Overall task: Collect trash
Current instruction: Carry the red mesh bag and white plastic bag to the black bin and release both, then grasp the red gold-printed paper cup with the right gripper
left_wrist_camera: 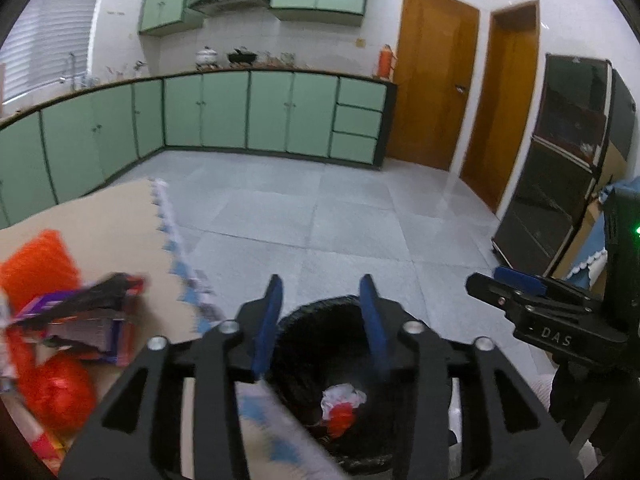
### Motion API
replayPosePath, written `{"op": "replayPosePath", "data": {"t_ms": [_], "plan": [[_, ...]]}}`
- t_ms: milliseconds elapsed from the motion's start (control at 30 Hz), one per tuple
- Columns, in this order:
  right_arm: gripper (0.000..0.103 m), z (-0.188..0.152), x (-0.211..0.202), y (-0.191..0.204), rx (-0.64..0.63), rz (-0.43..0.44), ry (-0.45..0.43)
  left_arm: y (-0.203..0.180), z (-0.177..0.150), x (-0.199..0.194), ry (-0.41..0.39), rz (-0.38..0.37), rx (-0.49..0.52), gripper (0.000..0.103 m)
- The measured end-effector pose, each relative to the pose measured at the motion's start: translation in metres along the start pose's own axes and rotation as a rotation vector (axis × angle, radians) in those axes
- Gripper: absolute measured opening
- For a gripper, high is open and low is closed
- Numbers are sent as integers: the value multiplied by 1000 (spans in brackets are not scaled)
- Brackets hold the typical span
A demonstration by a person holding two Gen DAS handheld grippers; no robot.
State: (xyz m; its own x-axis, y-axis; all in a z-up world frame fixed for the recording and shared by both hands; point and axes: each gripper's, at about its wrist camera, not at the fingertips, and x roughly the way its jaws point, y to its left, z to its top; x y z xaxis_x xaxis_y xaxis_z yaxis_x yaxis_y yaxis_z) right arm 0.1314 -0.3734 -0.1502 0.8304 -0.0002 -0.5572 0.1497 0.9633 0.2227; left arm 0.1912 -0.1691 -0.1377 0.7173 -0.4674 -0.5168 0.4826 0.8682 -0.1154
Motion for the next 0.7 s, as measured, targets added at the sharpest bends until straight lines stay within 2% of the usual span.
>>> {"op": "replayPosePath", "data": {"t_ms": [100,167,433,600,700], "plan": [[76,0,-13,21,-31,30,-36,21,-1,-30,-34,59,-9,48],[78,-1,-20,40,-50,62,-50,40,-5,-55,-46,110,-28,48],[92,-20,-36,140,-128,269,-62,107,-26,-141,-72,307,-107,52],[95,-42,-38,197,-214,382,-24,143,-48,-183,-51,416,-164,52],[97,-55,-38,222,-249,420,-3,159,-63,-198,-34,470,-188,52]]}}
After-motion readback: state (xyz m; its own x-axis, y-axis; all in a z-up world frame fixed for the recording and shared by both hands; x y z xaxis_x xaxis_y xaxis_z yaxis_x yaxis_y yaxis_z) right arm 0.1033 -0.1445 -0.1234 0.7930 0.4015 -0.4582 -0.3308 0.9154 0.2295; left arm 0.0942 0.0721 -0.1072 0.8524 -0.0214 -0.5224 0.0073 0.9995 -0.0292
